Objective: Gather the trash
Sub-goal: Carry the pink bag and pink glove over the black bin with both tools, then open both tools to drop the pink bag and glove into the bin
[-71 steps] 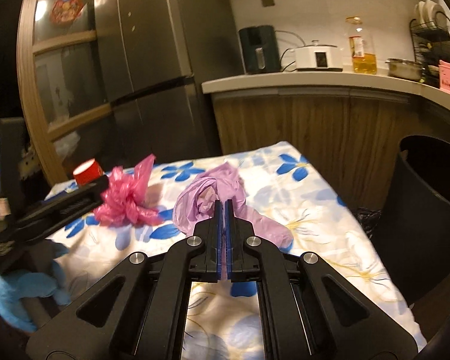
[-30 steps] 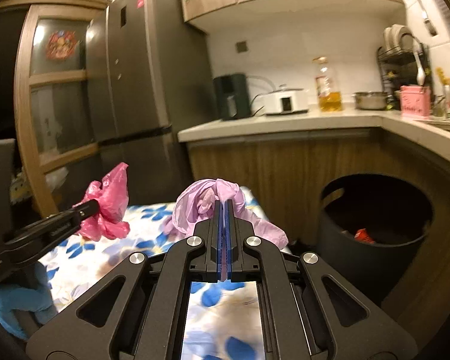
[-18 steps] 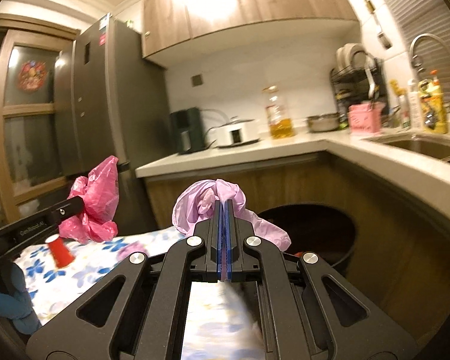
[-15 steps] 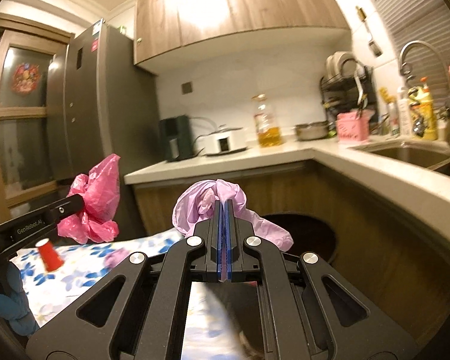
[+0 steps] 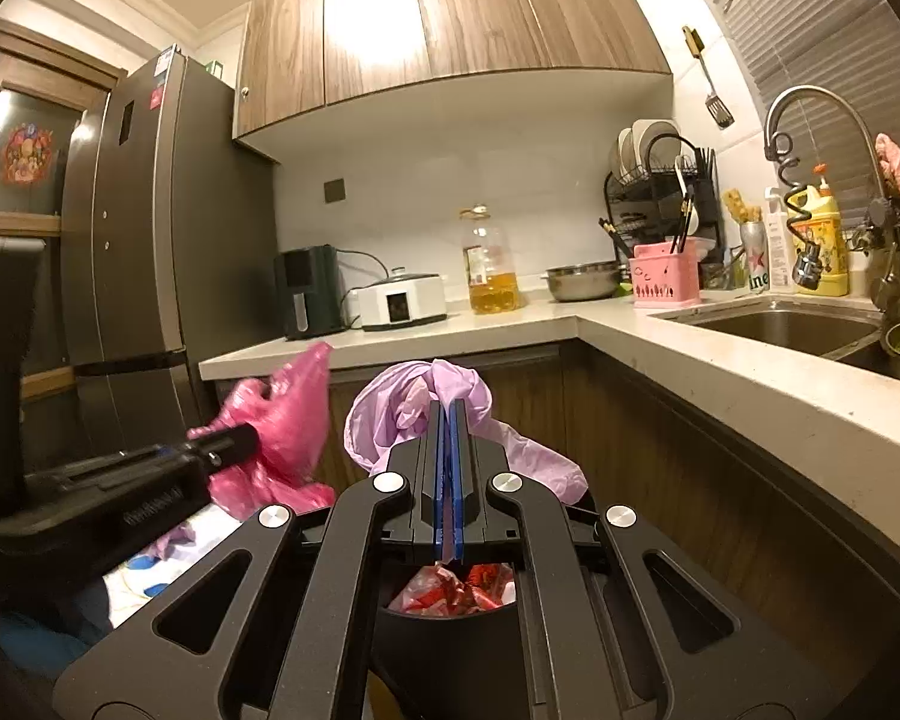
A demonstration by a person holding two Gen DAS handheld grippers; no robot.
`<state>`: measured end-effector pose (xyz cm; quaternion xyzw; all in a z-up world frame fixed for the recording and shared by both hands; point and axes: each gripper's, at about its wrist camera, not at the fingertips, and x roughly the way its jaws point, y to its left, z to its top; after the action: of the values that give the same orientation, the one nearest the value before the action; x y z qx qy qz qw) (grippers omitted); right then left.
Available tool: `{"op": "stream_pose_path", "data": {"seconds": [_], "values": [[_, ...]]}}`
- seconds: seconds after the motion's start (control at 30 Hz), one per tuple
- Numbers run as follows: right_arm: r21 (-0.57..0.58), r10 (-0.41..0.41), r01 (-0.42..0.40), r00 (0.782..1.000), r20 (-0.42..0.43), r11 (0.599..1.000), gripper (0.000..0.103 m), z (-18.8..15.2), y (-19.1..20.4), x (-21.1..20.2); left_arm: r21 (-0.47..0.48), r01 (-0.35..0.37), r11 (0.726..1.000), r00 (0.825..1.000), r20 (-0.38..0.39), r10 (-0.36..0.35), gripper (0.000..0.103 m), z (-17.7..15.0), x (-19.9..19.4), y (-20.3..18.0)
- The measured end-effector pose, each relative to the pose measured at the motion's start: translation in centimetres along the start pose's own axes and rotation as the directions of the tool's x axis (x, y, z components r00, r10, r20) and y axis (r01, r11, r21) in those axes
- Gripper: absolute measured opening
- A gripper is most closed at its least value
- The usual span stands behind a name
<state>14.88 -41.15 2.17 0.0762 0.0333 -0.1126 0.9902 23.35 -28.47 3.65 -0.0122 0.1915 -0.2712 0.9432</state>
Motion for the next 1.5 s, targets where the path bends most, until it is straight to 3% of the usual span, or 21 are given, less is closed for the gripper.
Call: {"op": "stream_pose_path", "data": {"seconds": [1.1,1.2,1.43,1.5], "values": [[-0.022,-0.012,0.010,0.995,-0.103,1.000,0.003,-3.1,-1.8,5.7,0.014,0.016,1.000,0.994,-0.107,-0.014,0.016,-2.7,6.9,-0.1],[-0.023,-0.018,0.016,0.994,-0.108,1.000,0.008,-3.3,-1.9,5.8,0.013,0.011,1.000,0.993,-0.115,-0.010,0.019,-2.8,7.1,0.0],[-0.013,-0.036,0.035,0.993,-0.111,0.999,0.028,-3.5,-2.2,5.5,-0.007,-0.005,1.000,0.994,-0.106,0.004,0.050,-2.7,7.0,0.5],[-0.007,-0.042,0.042,0.993,-0.108,0.999,0.034,-3.6,-2.4,5.3,-0.010,-0.008,1.000,0.995,-0.102,0.007,0.054,-2.7,6.9,0.6]]}}
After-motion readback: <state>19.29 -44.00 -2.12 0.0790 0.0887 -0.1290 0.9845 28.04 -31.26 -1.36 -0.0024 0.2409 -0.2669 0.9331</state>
